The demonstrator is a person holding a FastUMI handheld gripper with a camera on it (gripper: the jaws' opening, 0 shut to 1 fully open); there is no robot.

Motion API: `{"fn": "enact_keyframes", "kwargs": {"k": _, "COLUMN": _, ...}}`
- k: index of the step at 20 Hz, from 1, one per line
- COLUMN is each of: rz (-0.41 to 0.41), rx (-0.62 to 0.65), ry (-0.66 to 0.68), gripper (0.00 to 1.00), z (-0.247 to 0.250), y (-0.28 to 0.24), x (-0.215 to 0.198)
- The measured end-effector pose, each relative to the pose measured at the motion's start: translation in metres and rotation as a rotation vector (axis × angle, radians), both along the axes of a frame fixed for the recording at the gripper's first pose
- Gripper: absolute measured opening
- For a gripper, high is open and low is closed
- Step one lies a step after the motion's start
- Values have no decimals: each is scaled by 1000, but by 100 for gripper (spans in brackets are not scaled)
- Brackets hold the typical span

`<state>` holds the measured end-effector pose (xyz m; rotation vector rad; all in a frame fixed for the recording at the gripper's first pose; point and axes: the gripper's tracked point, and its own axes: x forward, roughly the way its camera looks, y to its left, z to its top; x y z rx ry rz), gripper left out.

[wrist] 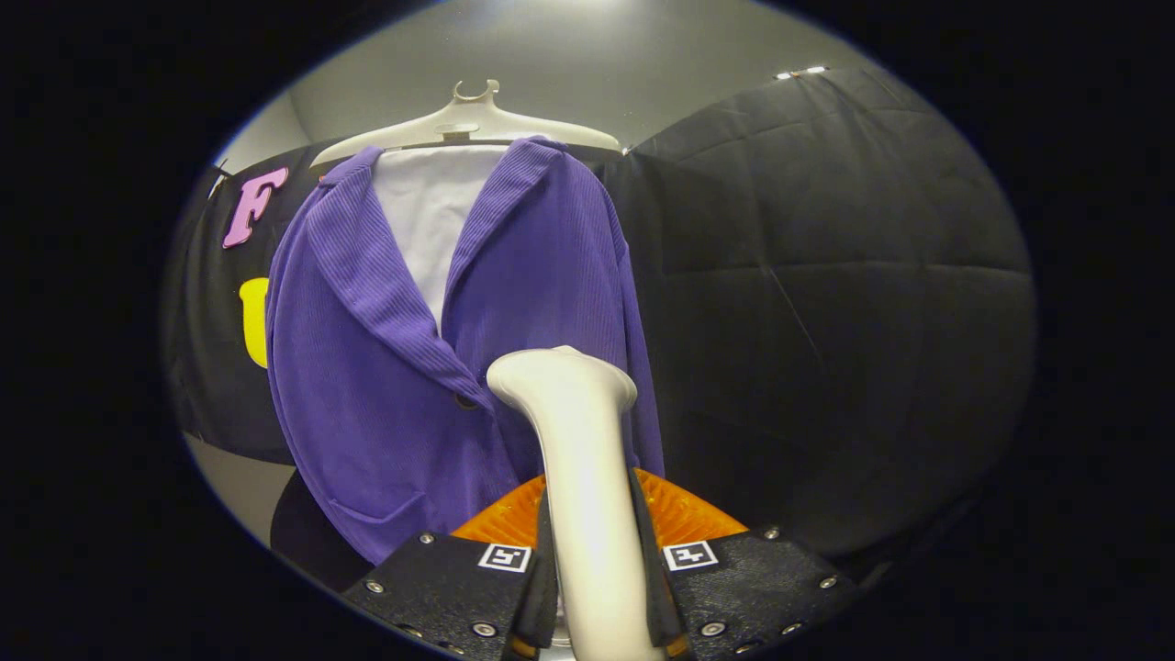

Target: Iron the clothes twice with a garment steamer, once on the left side and once on the right side.

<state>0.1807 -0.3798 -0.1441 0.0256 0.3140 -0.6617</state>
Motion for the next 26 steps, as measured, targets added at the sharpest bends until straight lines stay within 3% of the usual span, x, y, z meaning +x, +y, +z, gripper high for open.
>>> {"fn": "enact_keyframes", "kwargs": {"k": 18, "rz": 59, "rx": 206, "ry": 98, "gripper": 38, "z": -125, "y": -15, "x": -62}}
{"fn": "enact_keyframes", "kwargs": {"k": 26, "rz": 106, "rx": 266, "ry": 193, "gripper": 38, "z": -168, "y": 12, "x": -79}}
